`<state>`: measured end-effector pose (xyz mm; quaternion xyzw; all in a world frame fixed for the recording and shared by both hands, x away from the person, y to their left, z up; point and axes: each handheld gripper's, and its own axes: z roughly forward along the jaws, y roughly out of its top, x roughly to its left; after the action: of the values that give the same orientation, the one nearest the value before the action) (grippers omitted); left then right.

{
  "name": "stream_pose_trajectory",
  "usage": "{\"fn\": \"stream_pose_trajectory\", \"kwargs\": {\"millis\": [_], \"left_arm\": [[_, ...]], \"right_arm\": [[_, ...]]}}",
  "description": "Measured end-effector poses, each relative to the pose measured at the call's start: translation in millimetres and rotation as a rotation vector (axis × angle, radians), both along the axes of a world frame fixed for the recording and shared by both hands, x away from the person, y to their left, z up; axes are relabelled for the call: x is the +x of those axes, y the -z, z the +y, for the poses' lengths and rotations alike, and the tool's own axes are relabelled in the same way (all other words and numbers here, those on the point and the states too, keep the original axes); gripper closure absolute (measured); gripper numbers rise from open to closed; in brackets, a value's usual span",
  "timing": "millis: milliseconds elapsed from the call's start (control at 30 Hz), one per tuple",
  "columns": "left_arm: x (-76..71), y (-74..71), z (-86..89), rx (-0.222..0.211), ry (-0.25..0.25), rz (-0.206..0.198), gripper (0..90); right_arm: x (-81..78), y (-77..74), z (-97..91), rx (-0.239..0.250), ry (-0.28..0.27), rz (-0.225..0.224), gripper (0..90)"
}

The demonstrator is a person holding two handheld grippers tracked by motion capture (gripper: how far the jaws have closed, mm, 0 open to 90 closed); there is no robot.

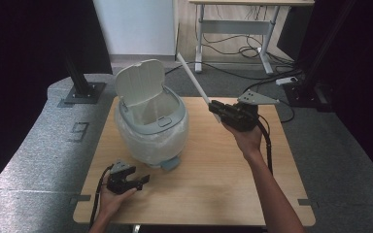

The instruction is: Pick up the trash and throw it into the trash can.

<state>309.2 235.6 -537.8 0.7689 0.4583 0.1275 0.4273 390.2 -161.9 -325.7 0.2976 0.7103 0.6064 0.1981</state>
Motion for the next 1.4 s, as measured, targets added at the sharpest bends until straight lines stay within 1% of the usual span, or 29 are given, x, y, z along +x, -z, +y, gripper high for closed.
{"fn": "stream_pose_trajectory", "kwargs": {"millis": [433, 533, 700, 867, 1067, 1400], "left_arm": [[0.4, 0.3, 2.2, -0.005, -0.005, 0.003, 24.2], [0.3, 0.4, 2.3, -0.005, -0.004, 0.005, 24.3], [0.1, 0.1, 3.2, -0.006, -0.005, 0.004, 24.3], [-0.1, 0.5, 4.9, 0.003, -0.008, 0.003, 24.2], [-0.1, 0.8, 6.0, 0.003, -0.010, 0.004, 24.3], [-0.2, 0.8, 6.4, 0.006, -0.011, 0.005, 24.3]], "right_arm": [[18.6, -4.4, 32.2, 0.004, -0.026, 0.004, 79.1], [24.1, -7.8, 42.1, -0.004, -0.032, -0.001, 79.1], [32.7, -15.2, 58.1, 0.000, -0.045, -0.006, 79.1], [38.4, -18.3, 69.9, -0.005, -0.056, -0.008, 79.1], [42.1, -19.4, 78.8, 0.000, -0.063, -0.007, 79.1], [46.4, -21.8, 86.6, -0.002, -0.065, -0.003, 79.1]]}}
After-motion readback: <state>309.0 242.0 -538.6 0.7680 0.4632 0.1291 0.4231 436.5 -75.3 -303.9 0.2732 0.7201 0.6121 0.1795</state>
